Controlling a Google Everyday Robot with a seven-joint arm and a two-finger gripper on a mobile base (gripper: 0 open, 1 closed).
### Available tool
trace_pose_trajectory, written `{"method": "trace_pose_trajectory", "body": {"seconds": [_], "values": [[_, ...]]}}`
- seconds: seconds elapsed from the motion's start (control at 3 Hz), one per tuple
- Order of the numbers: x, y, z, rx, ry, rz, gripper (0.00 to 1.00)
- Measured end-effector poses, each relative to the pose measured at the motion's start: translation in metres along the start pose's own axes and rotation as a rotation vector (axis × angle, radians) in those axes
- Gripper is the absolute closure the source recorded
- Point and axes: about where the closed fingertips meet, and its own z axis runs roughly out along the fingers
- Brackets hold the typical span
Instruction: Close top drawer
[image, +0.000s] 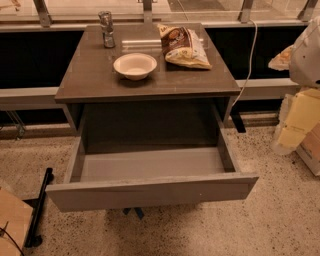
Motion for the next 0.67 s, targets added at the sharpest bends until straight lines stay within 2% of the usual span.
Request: {"method": "trace_pose_trajectory", "body": {"seconds": [0.33, 0.67], "values": [[0.0000, 0.0000, 0.0000, 0.000, 0.000, 0.000, 0.00], [-0.0004, -0.0003, -0.0007, 0.007, -0.006, 0.000, 0.13]]}}
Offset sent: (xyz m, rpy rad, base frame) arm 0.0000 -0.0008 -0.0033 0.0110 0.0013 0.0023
